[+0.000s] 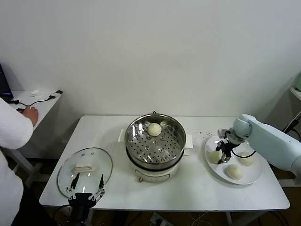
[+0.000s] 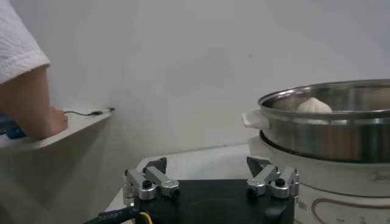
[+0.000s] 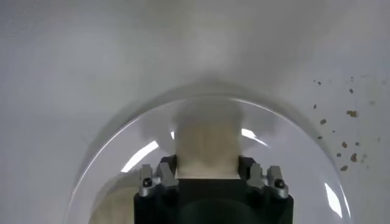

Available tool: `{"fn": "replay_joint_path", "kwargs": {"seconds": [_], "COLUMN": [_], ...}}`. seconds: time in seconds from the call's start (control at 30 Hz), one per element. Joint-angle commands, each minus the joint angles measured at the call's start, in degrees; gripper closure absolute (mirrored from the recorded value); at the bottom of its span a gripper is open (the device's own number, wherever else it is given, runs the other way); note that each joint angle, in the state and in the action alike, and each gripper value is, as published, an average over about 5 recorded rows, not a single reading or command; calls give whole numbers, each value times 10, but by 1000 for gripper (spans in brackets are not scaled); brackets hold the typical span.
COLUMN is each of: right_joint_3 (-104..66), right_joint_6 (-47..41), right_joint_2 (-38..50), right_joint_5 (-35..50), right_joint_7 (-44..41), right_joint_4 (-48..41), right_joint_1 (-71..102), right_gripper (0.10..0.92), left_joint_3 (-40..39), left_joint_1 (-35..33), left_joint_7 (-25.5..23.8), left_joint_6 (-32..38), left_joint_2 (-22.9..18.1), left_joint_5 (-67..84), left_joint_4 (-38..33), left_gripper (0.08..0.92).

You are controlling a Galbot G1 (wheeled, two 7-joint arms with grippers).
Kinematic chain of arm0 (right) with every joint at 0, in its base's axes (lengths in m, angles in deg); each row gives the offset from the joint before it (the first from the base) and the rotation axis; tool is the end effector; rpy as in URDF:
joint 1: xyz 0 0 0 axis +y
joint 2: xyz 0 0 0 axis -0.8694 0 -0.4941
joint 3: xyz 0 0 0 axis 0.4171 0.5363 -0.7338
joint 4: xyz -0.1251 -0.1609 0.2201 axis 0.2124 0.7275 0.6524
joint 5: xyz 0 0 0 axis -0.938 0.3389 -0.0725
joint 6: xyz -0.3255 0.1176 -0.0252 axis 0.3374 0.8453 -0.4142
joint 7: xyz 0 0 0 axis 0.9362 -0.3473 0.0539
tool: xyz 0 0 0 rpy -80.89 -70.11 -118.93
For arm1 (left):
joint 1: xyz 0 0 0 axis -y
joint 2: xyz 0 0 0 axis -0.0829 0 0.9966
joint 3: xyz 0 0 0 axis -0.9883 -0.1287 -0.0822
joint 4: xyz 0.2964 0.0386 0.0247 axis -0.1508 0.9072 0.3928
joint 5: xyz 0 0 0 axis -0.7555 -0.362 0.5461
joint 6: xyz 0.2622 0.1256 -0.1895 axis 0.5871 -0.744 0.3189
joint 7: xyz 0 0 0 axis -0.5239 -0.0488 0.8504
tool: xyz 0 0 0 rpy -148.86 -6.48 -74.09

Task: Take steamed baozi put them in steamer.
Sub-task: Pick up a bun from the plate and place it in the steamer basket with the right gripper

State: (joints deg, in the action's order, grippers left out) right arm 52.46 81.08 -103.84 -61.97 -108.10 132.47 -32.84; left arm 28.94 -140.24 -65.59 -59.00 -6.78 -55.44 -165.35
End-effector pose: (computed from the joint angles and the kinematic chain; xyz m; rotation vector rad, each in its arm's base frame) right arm 0.5113 -0.1622 -0.2290 1.2332 -1.3753 1.1325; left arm 0.1254 0.0268 -0.2796 0.0608 -2.9670 -0.2298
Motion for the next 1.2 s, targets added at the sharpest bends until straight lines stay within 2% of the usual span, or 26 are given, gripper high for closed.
{"fn": "replay_joint_path", "kwargs": {"seconds": [0.03,0.2,0.37,0.57,0.77,0.9,1.2], "right_joint_3": [-4,45,182,331,366,359,358], "right_joint_6": [0,-6,-9,-28,-64,-81,-98], "right_joint_2": [3,28,33,-23,-91,-140,-263], "right_joint_5": [15,62,168,339,471,512,527], "right_joint_7": [-1,0,-1,12,44,72,105], "right_joint_4": [1,29,52,74,112,127,109], "right_joint_1": [-4,-81,-249,-427,-475,-464,-410], "right_gripper": [433,447,453,449,448,448,448], "left_joint_3": [0,1,-1,-11,-19,-25,-23], "left_joint_1": [-3,-5,-5,-6,-14,-22,-26], "left_joint_7": [0,-1,-1,-3,-5,-4,-5], "left_joint_6": [2,3,4,3,2,-3,1], "left_joint_2": [0,1,2,2,4,9,17], "left_joint_5": [0,1,1,0,-6,-5,-8], "left_joint_4": [0,0,-4,-6,-15,-29,-33], "left_gripper": [177,177,177,177,177,177,177]}}
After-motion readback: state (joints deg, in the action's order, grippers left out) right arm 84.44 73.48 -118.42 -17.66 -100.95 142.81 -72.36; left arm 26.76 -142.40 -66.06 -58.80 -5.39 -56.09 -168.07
